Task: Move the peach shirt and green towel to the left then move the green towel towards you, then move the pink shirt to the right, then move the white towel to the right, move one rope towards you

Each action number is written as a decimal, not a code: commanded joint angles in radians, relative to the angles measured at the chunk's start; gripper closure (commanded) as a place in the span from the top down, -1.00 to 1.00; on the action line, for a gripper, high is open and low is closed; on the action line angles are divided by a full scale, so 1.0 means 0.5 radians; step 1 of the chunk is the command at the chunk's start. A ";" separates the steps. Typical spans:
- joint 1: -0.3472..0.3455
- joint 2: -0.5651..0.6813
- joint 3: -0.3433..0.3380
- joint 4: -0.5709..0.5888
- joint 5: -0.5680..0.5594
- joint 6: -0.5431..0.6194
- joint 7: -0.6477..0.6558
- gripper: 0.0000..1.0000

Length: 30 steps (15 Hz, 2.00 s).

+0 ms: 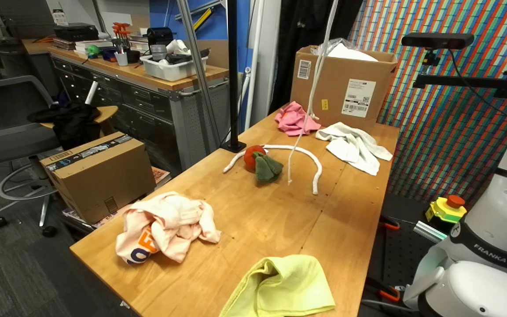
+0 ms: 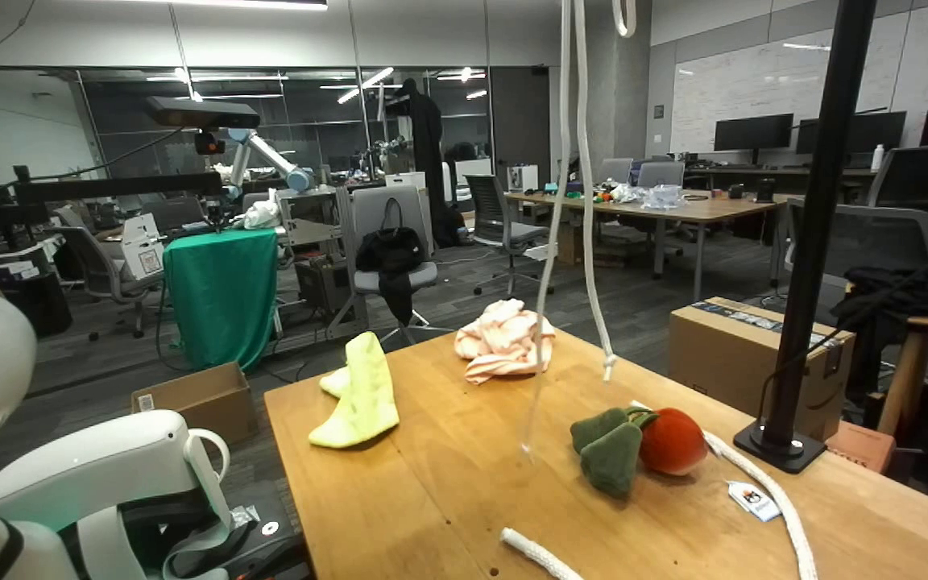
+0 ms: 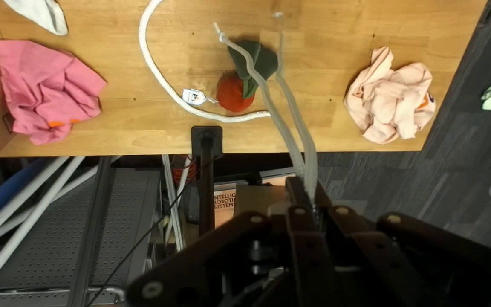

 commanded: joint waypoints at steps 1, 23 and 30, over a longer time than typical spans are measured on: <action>0.024 -0.015 -0.019 0.133 0.070 -0.121 0.040 -0.94; 0.030 -0.078 -0.065 -0.220 0.250 -0.449 -0.130 -0.94; -0.013 -0.145 -0.094 -0.515 0.204 -0.518 -0.118 -0.94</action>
